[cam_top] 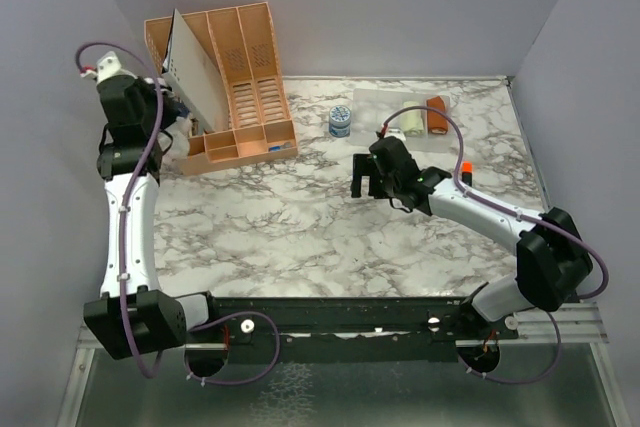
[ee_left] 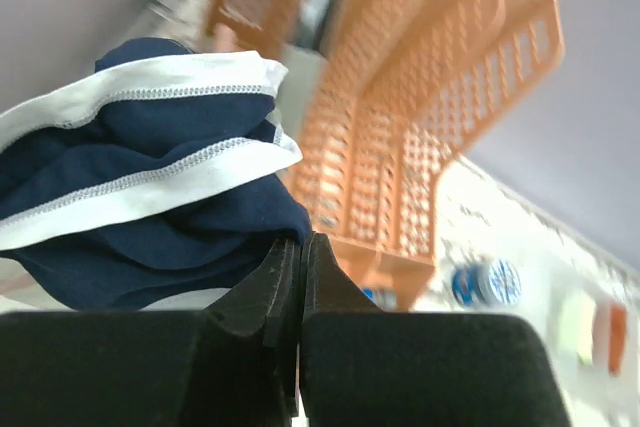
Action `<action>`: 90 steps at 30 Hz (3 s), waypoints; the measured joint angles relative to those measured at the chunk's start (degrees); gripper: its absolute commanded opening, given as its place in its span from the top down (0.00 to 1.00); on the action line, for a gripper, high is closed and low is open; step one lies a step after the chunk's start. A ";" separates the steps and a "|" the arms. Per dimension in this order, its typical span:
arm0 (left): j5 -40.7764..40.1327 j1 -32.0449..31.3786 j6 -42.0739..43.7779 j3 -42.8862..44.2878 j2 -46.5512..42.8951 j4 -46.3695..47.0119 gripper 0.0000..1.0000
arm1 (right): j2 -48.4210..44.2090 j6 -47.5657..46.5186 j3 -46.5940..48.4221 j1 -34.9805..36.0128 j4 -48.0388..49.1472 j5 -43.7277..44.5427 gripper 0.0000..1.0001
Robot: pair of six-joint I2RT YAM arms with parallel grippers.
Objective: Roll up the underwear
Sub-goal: Pick up the underwear from the corner of the board.
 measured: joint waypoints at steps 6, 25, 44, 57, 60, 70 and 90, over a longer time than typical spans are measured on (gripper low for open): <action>4.61 -7.17 0.87 -9.01 -1.75 -1.49 1.00 | -1.36 1.88 -0.22 0.00 -2.01 1.25 0.00; 0.87 -7.58 1.84 -28.61 -12.46 -9.25 1.00 | -0.33 5.86 -3.96 0.00 -2.38 -0.37 0.00; -8.63 -7.56 9.38 -16.28 -5.55 -13.79 0.24 | 3.96 4.35 -3.19 0.00 -1.77 -3.17 0.00; -8.83 0.02 11.61 -19.76 -5.03 -13.22 0.01 | 3.96 3.93 -3.19 0.00 -1.77 -3.28 0.00; -6.86 4.96 11.45 -21.49 -2.95 -10.99 0.02 | 3.96 3.74 -3.19 0.00 -1.79 -3.26 0.00; 1.79 8.63 8.44 -25.49 5.62 -0.76 0.22 | 3.96 3.72 -3.32 0.00 -1.77 -3.23 0.00; 11.17 9.11 6.84 -23.93 11.04 6.38 1.00 | 3.96 3.52 -3.80 0.00 -1.90 -3.08 0.00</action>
